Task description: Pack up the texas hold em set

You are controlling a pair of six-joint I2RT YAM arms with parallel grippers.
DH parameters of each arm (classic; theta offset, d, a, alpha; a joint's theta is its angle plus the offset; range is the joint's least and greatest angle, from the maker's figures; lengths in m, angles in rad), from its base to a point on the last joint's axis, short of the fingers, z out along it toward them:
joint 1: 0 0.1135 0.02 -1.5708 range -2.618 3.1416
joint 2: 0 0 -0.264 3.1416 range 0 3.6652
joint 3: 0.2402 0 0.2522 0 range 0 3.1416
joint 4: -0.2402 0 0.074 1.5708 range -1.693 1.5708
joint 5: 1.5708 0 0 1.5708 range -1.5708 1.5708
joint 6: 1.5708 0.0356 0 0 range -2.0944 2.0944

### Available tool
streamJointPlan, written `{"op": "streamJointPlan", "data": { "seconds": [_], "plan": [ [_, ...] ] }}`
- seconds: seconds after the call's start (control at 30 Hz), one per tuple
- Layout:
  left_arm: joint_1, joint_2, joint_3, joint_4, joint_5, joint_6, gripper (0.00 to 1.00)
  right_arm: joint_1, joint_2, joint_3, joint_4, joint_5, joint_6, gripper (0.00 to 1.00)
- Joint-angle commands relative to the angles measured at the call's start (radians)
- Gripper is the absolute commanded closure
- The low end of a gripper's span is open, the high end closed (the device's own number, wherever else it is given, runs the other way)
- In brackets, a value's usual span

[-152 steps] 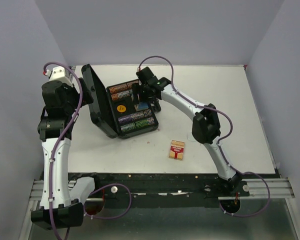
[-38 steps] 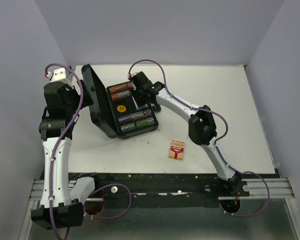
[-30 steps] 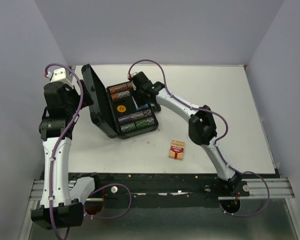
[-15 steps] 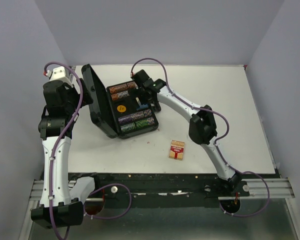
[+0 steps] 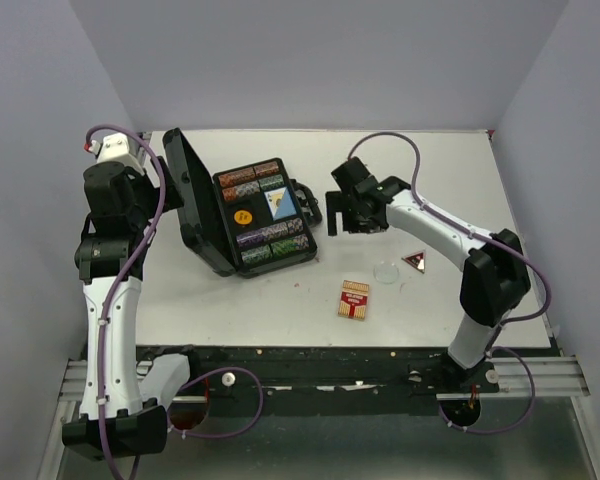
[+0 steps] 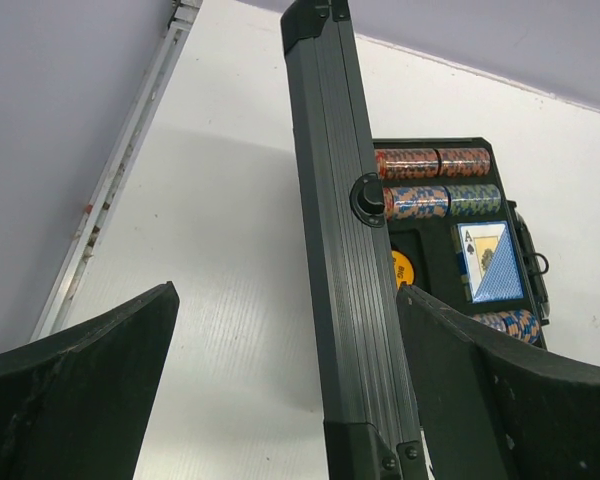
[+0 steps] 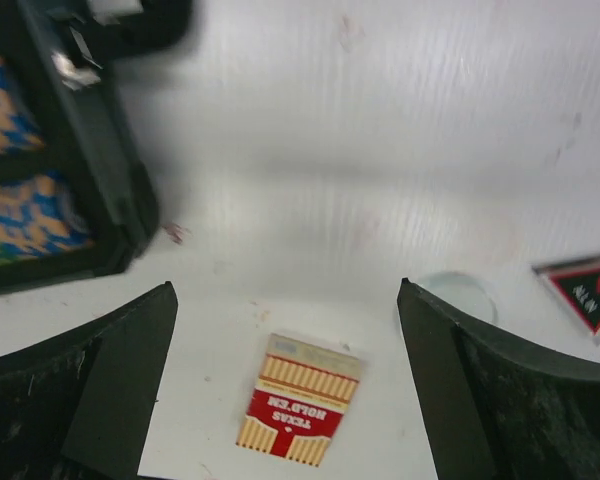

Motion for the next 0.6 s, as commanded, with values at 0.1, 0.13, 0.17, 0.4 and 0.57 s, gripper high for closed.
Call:
{"op": "streamJointPlan", "data": {
  "seconds": [0.1, 0.13, 0.17, 0.4, 0.57],
  "plan": [
    [0.007, -0.061, -0.082, 0.015, -0.014, 0.02, 0.01, -0.005, -0.145, -0.278, -0.059, -0.094, 0.189, 0.0],
    [0.007, -0.074, -0.099, 0.021, -0.027, 0.02, 0.01, -0.008, -0.16, -0.303, -0.058, -0.097, 0.198, 0.01],
    [0.005, -0.089, -0.11, 0.023, -0.05, 0.018, 0.01, -0.007, -0.18, -0.324, -0.053, -0.106, 0.206, 0.0],
    [0.006, -0.176, -0.141, 0.046, 0.004, 0.055, 0.01, 0.027, -0.272, -0.505, 0.062, -0.123, 0.292, 0.01],
    [0.006, -0.178, -0.115, 0.026, 0.029, -0.003, 0.01, 0.107, -0.26, -0.559, 0.077, 0.01, 0.372, 0.06]
  ]
}}
